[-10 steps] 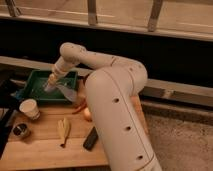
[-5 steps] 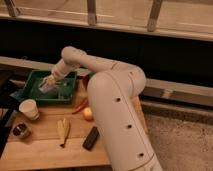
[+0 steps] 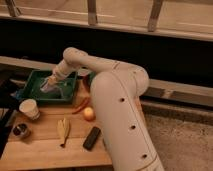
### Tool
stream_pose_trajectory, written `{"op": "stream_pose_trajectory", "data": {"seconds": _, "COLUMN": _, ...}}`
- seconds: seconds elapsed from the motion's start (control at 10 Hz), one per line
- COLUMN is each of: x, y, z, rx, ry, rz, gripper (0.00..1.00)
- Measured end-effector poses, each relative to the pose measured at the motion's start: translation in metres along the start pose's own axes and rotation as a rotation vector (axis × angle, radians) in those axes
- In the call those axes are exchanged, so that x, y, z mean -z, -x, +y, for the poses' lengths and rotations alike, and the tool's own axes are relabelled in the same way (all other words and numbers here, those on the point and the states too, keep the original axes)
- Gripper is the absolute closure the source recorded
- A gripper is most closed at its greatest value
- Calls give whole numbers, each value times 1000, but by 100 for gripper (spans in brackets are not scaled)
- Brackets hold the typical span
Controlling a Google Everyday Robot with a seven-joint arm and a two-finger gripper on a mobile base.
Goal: Place towel in tray
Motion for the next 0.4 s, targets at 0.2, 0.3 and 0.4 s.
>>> {"op": "stream_pose_trajectory", "data": {"seconds": 0.2, "x": 1, "y": -1, "z": -1, "rx": -1, "ry": -1, "rz": -1, "gripper": 47}}
{"op": "stream_pose_trajectory", "data": {"seconds": 0.3, "x": 1, "y": 0, "z": -1, "rx": -1, "ry": -1, "rz": -1, "gripper": 47}}
{"op": "stream_pose_trajectory", "data": {"seconds": 0.4, "x": 1, "y": 0, "z": 0, "rx": 0, "ry": -1, "rz": -1, "gripper": 47}}
